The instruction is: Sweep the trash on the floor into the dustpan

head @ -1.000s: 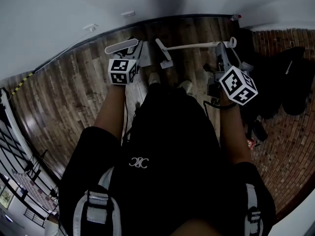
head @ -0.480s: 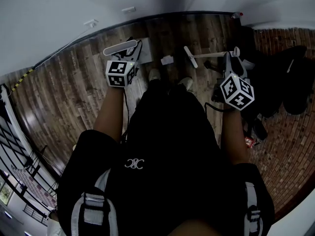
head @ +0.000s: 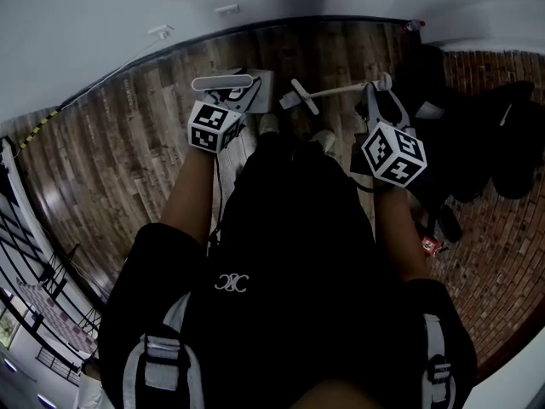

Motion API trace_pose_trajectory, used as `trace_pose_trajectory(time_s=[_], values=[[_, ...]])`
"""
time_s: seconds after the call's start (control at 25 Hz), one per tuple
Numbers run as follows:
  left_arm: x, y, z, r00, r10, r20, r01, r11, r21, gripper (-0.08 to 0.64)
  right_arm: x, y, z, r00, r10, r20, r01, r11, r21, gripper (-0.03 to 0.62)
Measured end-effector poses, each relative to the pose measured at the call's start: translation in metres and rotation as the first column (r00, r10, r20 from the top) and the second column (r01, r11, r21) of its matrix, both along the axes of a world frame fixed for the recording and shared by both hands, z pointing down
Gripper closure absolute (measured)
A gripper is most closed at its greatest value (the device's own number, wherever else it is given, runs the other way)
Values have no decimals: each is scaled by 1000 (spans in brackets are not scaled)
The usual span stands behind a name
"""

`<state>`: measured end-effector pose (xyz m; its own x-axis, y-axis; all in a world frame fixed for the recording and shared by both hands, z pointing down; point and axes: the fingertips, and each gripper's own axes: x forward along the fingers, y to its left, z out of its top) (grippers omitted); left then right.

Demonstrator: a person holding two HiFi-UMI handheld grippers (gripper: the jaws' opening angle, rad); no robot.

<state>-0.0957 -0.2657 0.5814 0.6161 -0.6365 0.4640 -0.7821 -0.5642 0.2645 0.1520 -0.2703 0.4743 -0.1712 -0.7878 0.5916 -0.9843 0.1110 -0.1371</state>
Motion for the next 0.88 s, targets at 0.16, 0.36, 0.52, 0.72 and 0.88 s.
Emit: trace_pose_trajectory(time_s=[0.16,0.36,0.52,0.72,0.88], values=[[0,2,6,1000,-19,4,19,1000,-10,414,-30,1,-1,996,-54,75,55,998,-15,483],[-5,-2,7,1000,-30,2,30,999,-13,414,-40,-5,-5,985,-37,167,40,999,-18,485],[-6,-6,8,999,-33,3,33,999,-7,414,-36,-7,-7,981,-14,191,20,999,-26,486],[1,-10,9,1000,-18,-2,18,1000,-6,414,-30,2,-21,986,-62,151,61,998,14,486],[11,-5,9,1000,-6,15,7,1000,-13,414,-24,15,-35,983,-157,97,151,986,69,486]])
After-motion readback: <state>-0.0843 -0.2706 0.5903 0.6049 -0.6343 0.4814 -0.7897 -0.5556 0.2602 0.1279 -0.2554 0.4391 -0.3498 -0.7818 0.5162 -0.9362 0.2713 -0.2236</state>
